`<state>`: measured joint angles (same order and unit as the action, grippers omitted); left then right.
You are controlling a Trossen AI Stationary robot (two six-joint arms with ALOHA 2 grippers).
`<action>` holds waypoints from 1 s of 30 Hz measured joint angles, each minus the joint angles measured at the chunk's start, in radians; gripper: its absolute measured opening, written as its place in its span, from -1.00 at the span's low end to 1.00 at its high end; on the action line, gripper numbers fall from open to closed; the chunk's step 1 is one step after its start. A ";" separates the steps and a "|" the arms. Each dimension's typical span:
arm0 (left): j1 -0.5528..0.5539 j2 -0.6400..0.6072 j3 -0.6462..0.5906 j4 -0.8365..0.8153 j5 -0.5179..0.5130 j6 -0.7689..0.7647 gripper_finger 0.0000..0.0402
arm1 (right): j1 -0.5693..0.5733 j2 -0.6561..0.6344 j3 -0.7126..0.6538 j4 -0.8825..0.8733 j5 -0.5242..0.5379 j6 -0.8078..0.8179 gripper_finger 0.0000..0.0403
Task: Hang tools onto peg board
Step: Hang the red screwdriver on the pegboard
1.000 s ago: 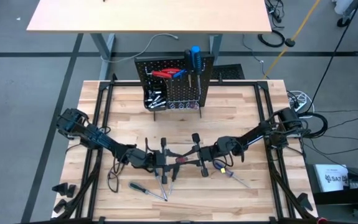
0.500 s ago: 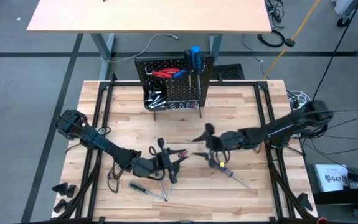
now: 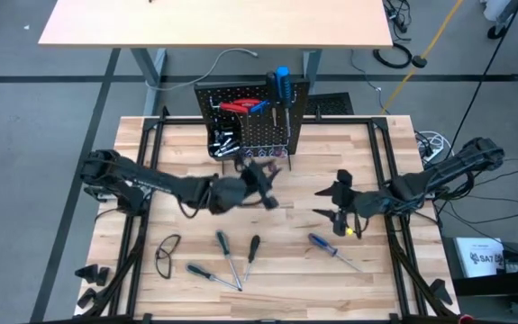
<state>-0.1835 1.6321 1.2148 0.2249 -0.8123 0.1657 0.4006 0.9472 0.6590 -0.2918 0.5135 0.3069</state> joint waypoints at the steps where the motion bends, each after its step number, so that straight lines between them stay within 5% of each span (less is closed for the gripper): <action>1: 0.020 -0.001 0.000 0.001 0.004 -0.001 -0.51 | 0.012 -0.008 0.000 -0.016 0.018 0.001 0.12; 6: 0.089 0.000 0.000 -0.003 0.019 -0.017 -0.51 | 0.050 -0.026 0.000 -0.060 0.091 0.014 0.11; 30: 0.206 0.000 -0.076 0.110 0.131 -0.062 -0.51 | 0.055 -0.027 -0.001 -0.065 0.098 0.013 0.11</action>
<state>0.0222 1.6321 1.1393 0.3347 -0.6809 0.1041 0.4553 0.9199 0.6582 -0.3565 0.6115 0.3199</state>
